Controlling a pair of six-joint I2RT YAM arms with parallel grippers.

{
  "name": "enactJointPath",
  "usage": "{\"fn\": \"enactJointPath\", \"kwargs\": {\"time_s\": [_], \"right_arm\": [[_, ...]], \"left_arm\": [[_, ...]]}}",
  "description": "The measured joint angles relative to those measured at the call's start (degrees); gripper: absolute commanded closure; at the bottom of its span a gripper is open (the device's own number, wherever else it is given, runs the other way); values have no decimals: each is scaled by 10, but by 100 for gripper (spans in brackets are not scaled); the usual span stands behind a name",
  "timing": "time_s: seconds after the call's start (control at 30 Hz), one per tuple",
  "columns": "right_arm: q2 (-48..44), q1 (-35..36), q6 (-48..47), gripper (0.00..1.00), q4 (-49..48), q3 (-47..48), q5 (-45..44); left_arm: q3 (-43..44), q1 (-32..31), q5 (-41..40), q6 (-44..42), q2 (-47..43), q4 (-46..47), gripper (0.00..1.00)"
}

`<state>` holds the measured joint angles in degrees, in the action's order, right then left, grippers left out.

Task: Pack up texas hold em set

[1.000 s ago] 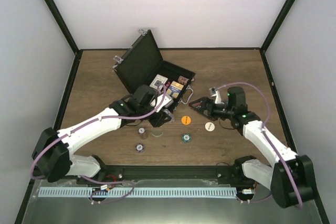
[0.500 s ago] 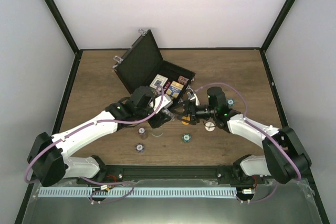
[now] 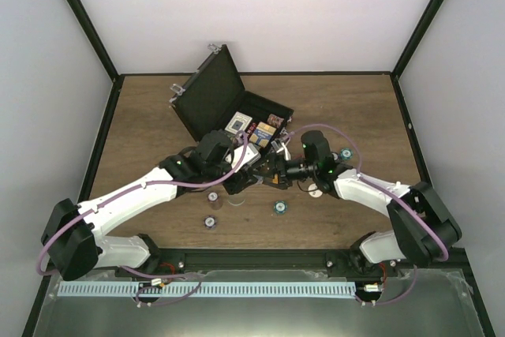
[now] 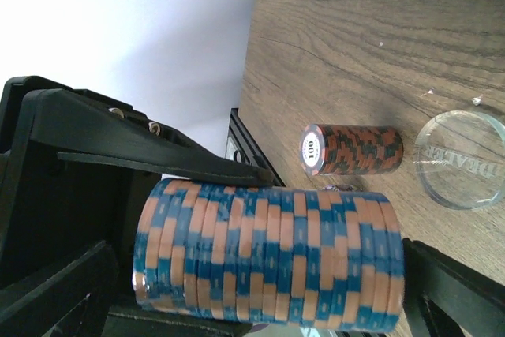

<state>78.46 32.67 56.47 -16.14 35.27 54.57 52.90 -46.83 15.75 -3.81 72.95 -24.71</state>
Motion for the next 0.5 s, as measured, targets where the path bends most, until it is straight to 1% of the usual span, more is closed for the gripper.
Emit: {"fn": "enactJointPath", "kwargs": {"time_s": [0.23,0.33,0.37,0.4,0.43,0.5], "right_arm": [[6,12,2,24,12,12,-13],[7,13,3,33,20,13,-21],[7,13,1,35,21,13,-22],[7,13,2,36,21,13,-23],[6,13,0,37,21,13,-24],[3,15,0,39,24,14,-30]], "left_arm": [[0,-4,1,-6,1,-2,68],[0,-7,-5,-8,1,-1,62],[0,-8,-7,-8,1,-1,55],[0,-9,-11,-9,1,-1,44],[0,-9,-12,-8,1,-1,32],[0,-11,-18,-9,1,3,16]]}}
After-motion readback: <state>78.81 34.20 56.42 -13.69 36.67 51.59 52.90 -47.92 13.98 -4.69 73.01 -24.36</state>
